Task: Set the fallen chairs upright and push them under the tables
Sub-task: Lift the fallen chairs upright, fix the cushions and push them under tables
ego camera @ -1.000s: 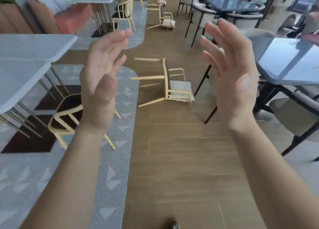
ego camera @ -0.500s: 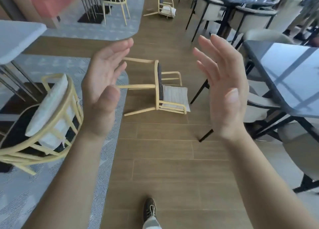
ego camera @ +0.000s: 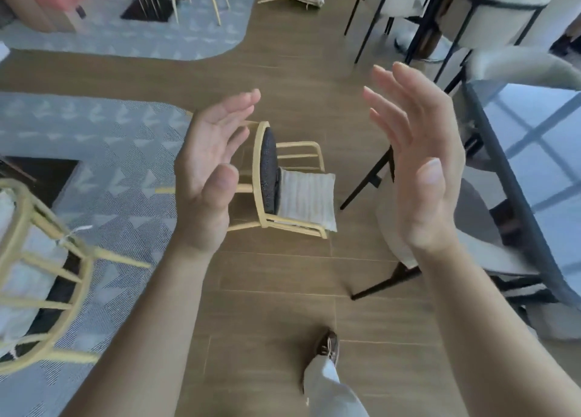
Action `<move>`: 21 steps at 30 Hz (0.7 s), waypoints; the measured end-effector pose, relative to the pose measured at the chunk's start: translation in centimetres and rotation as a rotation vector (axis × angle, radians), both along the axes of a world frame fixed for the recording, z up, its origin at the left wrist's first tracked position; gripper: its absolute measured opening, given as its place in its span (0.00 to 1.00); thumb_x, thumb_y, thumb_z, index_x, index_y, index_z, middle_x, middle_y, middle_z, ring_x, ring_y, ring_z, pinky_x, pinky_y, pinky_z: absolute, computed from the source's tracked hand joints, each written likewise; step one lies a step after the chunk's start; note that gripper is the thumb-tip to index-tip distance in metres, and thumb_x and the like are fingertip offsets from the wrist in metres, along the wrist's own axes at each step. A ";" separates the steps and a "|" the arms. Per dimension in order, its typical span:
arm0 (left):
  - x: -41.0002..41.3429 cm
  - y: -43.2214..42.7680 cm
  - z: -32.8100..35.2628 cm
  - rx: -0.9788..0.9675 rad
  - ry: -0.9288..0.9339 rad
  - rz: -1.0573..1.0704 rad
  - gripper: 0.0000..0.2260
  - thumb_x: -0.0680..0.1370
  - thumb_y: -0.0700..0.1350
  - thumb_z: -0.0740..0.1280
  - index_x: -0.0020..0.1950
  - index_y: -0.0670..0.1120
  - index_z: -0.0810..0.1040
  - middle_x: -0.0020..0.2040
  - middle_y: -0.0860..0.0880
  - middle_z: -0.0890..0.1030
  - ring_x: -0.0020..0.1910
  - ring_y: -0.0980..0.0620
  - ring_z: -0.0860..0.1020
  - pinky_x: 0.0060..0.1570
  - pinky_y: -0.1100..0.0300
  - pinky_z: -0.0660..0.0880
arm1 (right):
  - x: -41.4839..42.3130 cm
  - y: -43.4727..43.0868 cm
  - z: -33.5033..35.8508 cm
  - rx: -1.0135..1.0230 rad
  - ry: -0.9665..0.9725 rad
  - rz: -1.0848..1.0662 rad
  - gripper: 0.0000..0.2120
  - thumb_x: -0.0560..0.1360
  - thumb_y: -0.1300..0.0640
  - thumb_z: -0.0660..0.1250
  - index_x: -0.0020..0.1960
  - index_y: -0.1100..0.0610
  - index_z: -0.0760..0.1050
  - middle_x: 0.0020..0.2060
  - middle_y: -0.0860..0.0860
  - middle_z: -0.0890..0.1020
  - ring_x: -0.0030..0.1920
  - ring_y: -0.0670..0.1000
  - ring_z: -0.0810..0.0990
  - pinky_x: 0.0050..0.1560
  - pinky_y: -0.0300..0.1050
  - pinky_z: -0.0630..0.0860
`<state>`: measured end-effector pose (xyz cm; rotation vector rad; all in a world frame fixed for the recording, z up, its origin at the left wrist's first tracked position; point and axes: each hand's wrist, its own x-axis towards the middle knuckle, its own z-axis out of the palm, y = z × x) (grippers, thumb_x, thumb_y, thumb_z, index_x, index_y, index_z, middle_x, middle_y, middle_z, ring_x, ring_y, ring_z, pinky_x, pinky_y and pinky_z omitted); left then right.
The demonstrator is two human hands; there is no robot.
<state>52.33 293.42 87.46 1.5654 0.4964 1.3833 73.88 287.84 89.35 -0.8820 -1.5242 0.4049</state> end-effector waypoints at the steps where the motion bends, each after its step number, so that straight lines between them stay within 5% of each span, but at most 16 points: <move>1: 1.6 1.2 -0.4 -0.003 -0.012 0.019 0.36 0.75 0.73 0.67 0.71 0.49 0.71 0.74 0.46 0.76 0.78 0.42 0.71 0.74 0.47 0.67 | 1.7 1.9 -0.1 0.004 0.004 0.018 0.46 0.82 0.32 0.59 0.77 0.73 0.61 0.73 0.71 0.69 0.76 0.67 0.70 0.74 0.63 0.70; 12: 10.7 17.9 -2.9 -0.078 -0.120 0.208 0.33 0.77 0.70 0.67 0.72 0.50 0.71 0.74 0.46 0.76 0.78 0.41 0.70 0.73 0.47 0.67 | 10.6 23.5 -1.7 -0.094 -0.021 0.256 0.48 0.80 0.29 0.59 0.77 0.72 0.58 0.73 0.71 0.68 0.76 0.70 0.70 0.74 0.63 0.70; 21: 16.2 32.5 -13.1 -0.249 -0.187 0.385 0.34 0.76 0.71 0.68 0.73 0.50 0.71 0.75 0.44 0.74 0.76 0.39 0.71 0.72 0.44 0.69 | 12.3 42.1 -10.9 -0.246 -0.014 0.324 0.48 0.78 0.27 0.59 0.76 0.68 0.61 0.72 0.67 0.73 0.71 0.65 0.77 0.71 0.61 0.74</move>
